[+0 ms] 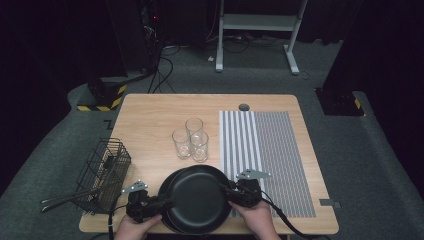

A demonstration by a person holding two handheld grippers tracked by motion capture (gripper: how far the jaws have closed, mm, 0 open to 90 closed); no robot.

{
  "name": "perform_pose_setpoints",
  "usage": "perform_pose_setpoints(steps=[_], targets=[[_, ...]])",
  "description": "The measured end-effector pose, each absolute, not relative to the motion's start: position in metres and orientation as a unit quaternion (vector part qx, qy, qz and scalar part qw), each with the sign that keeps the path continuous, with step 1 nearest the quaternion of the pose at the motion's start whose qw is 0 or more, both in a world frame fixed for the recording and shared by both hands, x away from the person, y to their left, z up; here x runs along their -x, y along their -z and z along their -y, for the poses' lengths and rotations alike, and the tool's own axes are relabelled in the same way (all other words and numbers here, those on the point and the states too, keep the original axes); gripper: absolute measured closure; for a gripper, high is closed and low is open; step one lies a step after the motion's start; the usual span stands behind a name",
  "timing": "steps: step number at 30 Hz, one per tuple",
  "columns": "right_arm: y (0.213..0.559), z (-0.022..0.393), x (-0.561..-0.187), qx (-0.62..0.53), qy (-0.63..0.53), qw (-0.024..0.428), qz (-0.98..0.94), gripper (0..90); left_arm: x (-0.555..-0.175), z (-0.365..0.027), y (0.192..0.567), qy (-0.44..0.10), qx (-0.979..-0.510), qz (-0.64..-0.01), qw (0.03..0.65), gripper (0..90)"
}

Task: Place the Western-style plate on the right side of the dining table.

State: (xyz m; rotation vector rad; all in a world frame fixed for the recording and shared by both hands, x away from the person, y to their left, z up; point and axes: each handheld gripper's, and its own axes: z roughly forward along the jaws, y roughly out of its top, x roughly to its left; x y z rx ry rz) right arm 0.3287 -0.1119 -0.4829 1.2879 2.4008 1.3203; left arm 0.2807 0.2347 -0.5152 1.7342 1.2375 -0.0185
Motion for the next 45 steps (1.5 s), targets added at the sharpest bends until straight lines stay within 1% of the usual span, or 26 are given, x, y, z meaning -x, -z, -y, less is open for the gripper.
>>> perform_pose_setpoints(steps=[1, 10, 13, 14, 16, 18, 20, 21, 28, 30, 34, 41, 45], targets=[[0.483, 0.109, -0.331, -0.425, -0.430, 0.061, -0.794, 64.4, -0.281, -0.235, 0.515, 0.006, -0.712, -0.509, 0.484, 61.7], [0.491, 0.108, -0.337, -0.432, -0.429, 0.055, -0.792, 63.4, -0.280, -0.236, 0.517, 0.002, -0.712, -0.505, 0.487, 64.8], [0.493, 0.110, -0.337, -0.435, -0.437, 0.045, -0.786, 60.6, -0.280, -0.236, 0.517, 0.004, -0.711, -0.505, 0.489, 64.6], [0.492, 0.112, -0.335, -0.437, -0.440, 0.044, -0.783, 58.4, -0.281, -0.236, 0.517, 0.004, -0.711, -0.505, 0.489, 64.6], [0.492, 0.113, -0.334, -0.439, -0.441, 0.044, -0.782, 57.4, -0.280, -0.236, 0.517, 0.004, -0.711, -0.505, 0.489, 64.5], [0.492, 0.120, -0.327, -0.445, -0.447, 0.032, -0.775, 54.9, -0.280, -0.236, 0.517, 0.004, -0.710, -0.506, 0.491, 64.5], [0.493, 0.122, -0.325, -0.447, -0.447, 0.027, -0.774, 54.5, -0.281, -0.236, 0.518, 0.005, -0.710, -0.505, 0.490, 64.5], [0.495, 0.126, -0.321, -0.454, -0.447, 0.012, -0.771, 54.1, -0.281, -0.236, 0.517, 0.005, -0.711, -0.505, 0.490, 64.5], [0.498, 0.126, -0.313, -0.456, -0.447, -0.014, -0.769, 54.3, -0.280, -0.236, 0.517, 0.004, -0.711, -0.504, 0.490, 64.2], [0.499, 0.124, -0.311, -0.455, -0.444, -0.018, -0.772, 56.5, -0.281, -0.236, 0.517, 0.007, -0.711, -0.504, 0.490, 64.2], [0.498, 0.123, -0.307, -0.459, -0.436, -0.012, -0.774, 56.1, -0.281, -0.237, 0.518, 0.015, -0.707, -0.506, 0.494, 64.2], [0.495, 0.122, -0.304, -0.460, -0.426, -0.022, -0.779, 57.0, -0.281, -0.237, 0.518, 0.016, -0.708, -0.505, 0.493, 62.6], [0.494, 0.119, -0.305, -0.463, -0.427, -0.017, -0.777, 60.4, -0.281, -0.236, 0.517, 0.020, -0.704, -0.511, 0.493, 60.4]])
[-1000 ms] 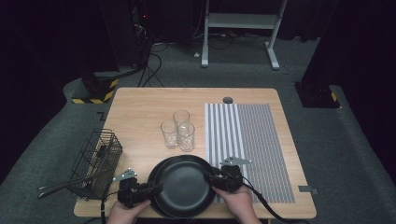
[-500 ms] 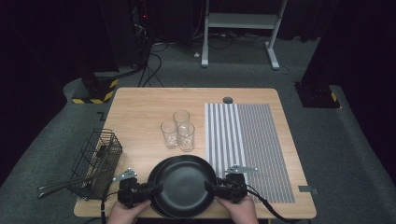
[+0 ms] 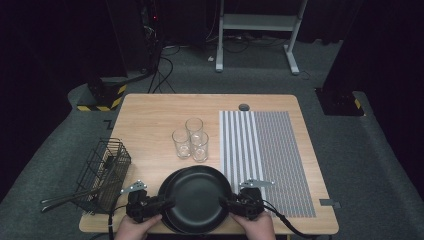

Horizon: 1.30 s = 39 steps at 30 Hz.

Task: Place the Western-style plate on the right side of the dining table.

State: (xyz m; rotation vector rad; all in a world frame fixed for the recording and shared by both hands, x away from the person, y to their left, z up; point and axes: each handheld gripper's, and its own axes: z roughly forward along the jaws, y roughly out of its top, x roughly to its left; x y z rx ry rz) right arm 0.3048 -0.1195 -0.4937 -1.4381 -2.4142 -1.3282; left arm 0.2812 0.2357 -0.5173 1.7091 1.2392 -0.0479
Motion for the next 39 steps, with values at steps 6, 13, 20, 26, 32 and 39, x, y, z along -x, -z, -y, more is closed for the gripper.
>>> perform_pose_setpoints(steps=[6, 13, 20, 26, 32, 39], targets=[[0.490, 0.115, -0.309, 0.458, 0.433, 0.005, 0.777, 63.5, -0.281, -0.237, 0.518, 0.025, -0.705, -0.511, 0.492, 63.8], [0.486, 0.113, -0.311, 0.451, 0.444, -0.012, 0.774, 65.5, -0.279, -0.238, 0.515, 0.015, -0.700, -0.517, 0.492, 64.8], [0.484, 0.110, -0.313, 0.450, 0.453, -0.020, 0.769, 66.6, -0.278, -0.239, 0.511, 0.000, -0.694, -0.518, 0.500, 67.3], [0.482, 0.110, -0.315, 0.438, 0.473, -0.023, 0.764, 68.3, -0.278, -0.240, 0.508, -0.020, -0.685, -0.517, 0.513, 69.3], [0.486, 0.107, -0.326, 0.436, 0.488, -0.017, 0.756, 68.3, -0.279, -0.241, 0.506, -0.046, -0.676, -0.515, 0.524, 71.2], [0.483, 0.105, -0.341, 0.428, 0.502, -0.011, 0.752, 68.4, -0.282, -0.238, 0.504, -0.059, -0.659, -0.523, 0.537, 71.8]])
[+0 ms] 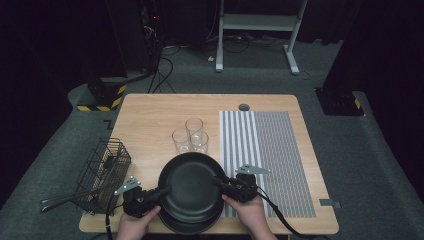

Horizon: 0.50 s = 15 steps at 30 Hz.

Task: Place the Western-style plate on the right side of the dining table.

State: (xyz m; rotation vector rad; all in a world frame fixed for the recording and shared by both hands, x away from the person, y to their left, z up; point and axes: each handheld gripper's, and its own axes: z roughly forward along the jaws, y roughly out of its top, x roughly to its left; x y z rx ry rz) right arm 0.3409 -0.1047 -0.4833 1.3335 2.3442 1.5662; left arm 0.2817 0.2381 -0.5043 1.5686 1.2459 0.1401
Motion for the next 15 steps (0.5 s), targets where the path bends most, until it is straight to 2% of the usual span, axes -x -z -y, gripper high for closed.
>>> perform_pose_setpoints(steps=[15], targets=[[0.471, 0.108, -0.356, -0.404, -0.552, 0.008, -0.729, 71.8, -0.286, -0.233, 0.485, -0.100, -0.636, -0.525, 0.556, 74.3]])
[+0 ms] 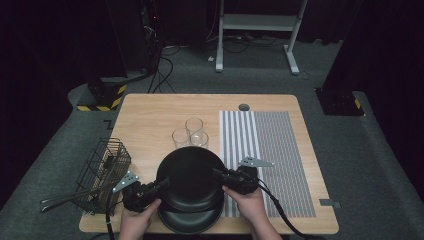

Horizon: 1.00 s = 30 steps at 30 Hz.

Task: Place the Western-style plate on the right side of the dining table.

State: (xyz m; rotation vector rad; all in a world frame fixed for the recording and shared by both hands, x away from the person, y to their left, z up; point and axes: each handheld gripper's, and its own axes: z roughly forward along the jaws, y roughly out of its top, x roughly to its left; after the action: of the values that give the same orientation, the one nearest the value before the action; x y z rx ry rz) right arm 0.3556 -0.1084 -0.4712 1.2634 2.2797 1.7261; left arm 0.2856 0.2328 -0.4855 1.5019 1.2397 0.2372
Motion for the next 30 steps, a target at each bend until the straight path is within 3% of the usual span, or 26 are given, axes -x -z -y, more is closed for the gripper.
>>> perform_pose_setpoints(steps=[15, 30], targets=[[0.459, 0.119, -0.338, -0.390, -0.584, 0.044, -0.711, 71.3, -0.281, -0.227, 0.468, -0.120, -0.637, -0.487, 0.586, 75.1], [0.468, 0.124, -0.337, -0.405, -0.581, 0.042, -0.705, 71.0, -0.290, -0.222, 0.471, -0.114, -0.643, -0.480, 0.586, 74.6]])
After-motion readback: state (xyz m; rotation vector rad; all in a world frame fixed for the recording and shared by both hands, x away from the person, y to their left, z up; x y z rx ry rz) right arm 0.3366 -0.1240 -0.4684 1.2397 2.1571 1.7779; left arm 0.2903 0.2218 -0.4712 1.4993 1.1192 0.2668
